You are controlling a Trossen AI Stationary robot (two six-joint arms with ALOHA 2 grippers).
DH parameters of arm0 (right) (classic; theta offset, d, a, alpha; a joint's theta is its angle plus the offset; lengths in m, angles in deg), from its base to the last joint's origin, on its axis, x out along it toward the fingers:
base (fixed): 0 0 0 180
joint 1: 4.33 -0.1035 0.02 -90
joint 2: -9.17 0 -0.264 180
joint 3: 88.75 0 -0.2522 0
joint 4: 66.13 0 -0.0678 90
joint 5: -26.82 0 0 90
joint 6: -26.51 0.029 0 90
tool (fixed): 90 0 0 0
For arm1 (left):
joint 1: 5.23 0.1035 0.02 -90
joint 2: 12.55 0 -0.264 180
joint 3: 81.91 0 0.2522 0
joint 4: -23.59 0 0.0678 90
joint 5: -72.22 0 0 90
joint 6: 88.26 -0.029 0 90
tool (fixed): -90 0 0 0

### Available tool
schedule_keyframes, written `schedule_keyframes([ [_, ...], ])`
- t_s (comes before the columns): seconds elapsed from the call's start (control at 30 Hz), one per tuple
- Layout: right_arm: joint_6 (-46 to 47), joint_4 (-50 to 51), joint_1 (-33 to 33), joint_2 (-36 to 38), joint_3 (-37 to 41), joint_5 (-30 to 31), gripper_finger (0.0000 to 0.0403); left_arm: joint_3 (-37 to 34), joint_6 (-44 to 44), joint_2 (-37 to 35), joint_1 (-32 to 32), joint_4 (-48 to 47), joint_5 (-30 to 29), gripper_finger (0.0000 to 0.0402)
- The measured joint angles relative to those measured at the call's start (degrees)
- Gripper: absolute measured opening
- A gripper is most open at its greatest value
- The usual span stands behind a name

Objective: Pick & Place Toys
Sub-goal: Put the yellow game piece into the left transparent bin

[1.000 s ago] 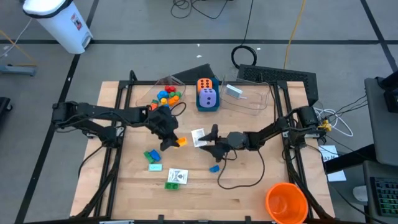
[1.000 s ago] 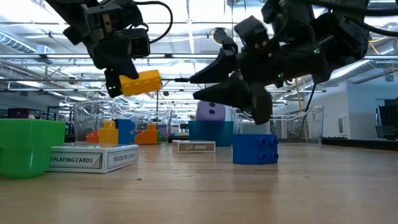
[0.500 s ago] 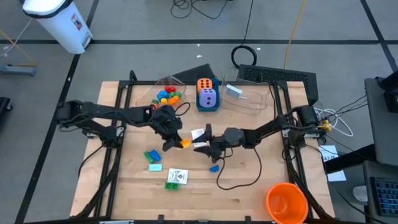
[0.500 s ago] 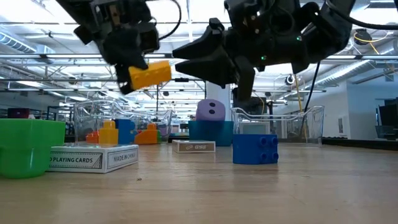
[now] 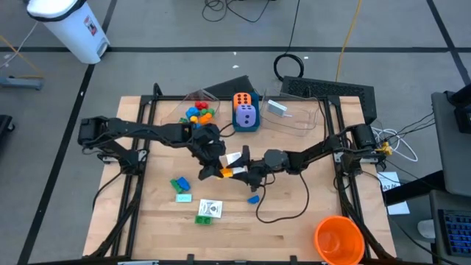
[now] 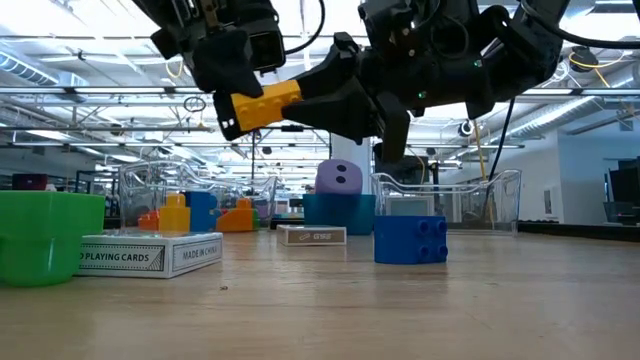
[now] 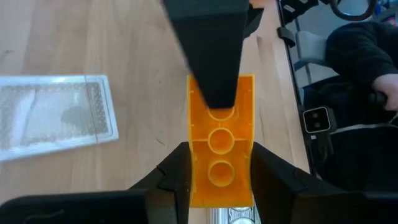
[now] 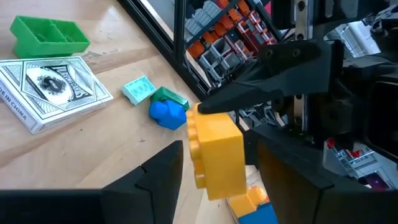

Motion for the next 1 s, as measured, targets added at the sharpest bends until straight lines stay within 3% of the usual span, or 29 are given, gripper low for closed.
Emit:
schedule_keyframes([
  [0.17, 0.09, 0.35, 0.00, 0.00, 0.00, 0.14, 0.0175, 1.20, -1.44, 1.16, -0.01, -1.07, 0.35, 0.0123],
  [0.37, -0.96, 0.50, -0.07, 0.00, 0.00, 1.39, 0.0093, 1.24, -1.41, 1.10, 0.22, -1.20, 0.77, 0.0136],
  [0.67, -0.03, -0.40, 0.01, 0.00, 0.00, 2.83, 0.0091, 1.26, -2.04, 0.49, 2.29, -0.99, -0.40, 0.0244],
  [1.0, -1.10, -0.32, 0.00, 0.20, 0.00, 6.43, 0.0091, 1.89, -7.19, -5.38, 7.69, -3.09, -3.98, 0.0269],
])
